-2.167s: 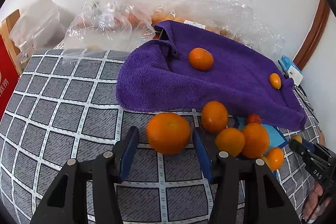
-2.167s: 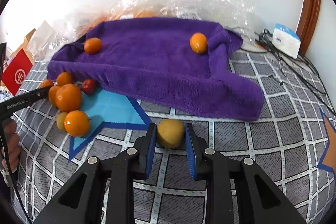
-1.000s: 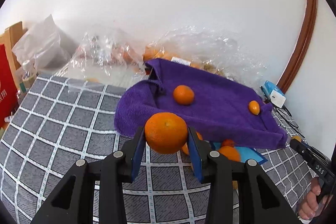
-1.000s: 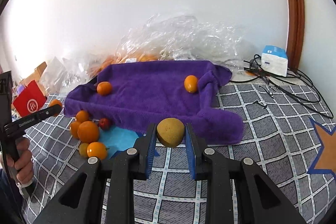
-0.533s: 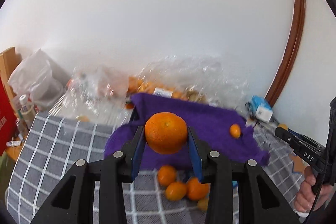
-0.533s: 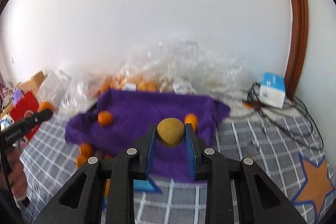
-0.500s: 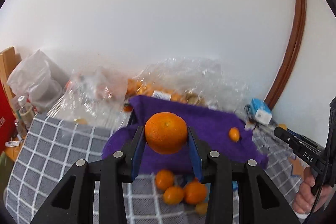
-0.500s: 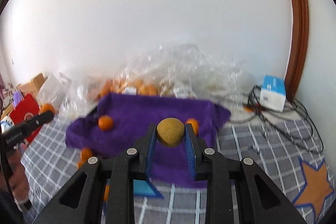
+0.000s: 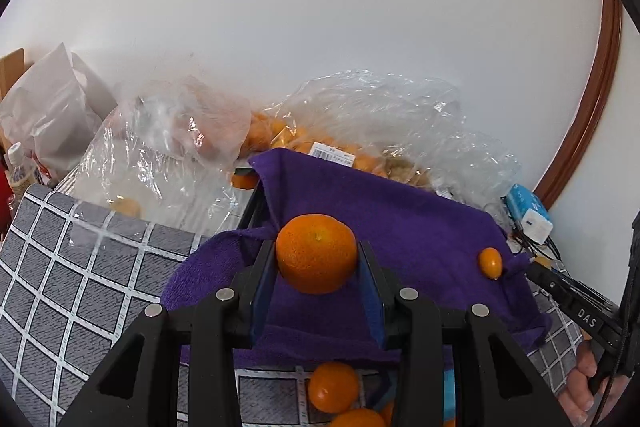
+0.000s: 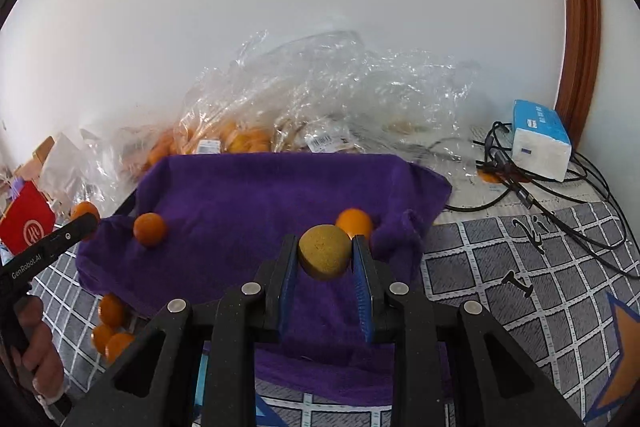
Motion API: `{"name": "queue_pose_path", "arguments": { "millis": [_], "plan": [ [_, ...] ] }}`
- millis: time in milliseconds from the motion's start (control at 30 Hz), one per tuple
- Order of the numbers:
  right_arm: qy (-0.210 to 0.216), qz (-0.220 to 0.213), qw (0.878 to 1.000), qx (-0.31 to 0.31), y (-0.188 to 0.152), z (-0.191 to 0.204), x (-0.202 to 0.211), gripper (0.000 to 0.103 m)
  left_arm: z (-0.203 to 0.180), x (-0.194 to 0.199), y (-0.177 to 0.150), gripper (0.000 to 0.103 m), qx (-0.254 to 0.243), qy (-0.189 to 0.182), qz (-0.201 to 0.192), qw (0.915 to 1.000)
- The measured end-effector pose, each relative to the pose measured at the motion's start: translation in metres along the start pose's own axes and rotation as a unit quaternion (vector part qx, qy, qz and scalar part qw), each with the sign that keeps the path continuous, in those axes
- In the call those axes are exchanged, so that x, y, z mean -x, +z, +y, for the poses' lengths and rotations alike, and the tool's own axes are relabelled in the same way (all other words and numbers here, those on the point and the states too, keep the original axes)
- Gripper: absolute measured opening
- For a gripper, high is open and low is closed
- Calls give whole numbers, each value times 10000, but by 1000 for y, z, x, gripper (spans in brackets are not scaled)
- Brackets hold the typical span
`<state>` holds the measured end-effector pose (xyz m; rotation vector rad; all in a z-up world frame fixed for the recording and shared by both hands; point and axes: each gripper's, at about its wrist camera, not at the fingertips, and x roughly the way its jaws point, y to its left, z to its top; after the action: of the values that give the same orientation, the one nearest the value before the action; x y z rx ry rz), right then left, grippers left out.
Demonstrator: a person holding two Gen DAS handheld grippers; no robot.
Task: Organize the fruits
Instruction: 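Carry both fruits over the purple towel and open both tools to release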
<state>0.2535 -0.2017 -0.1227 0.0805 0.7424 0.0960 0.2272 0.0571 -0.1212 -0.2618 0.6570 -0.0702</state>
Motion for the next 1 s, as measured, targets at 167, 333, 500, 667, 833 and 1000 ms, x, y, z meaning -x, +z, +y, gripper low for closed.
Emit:
{"name": "queue_pose_path", "arguments": {
  "millis": [167,333,500,667,833,1000],
  "plan": [
    [96,-134,9998,-71,-7,-4,2,27,8,-2,-5,38,86,12,-81,9999],
    [63,-25,9998,-163,-7,-8,-5,27,7,-11,-5,38,76,5,28,10000],
    [56,156,9998,-85,-10,-4,-16,27,3,-16,-8,38,-8,71,84,9999],
    [-136,403,9990,135,-16,5,-27,27,-1,-21,-13,38,-30,98,224,9997],
    [-247,564,9980,161,-20,4,-34,27,-5,-24,-14,38,-131,119,260,9995],
    [-290,591,9977,174,-24,3,-38,27,0,-30,-17,38,-17,79,385,9992]
  ]
}}
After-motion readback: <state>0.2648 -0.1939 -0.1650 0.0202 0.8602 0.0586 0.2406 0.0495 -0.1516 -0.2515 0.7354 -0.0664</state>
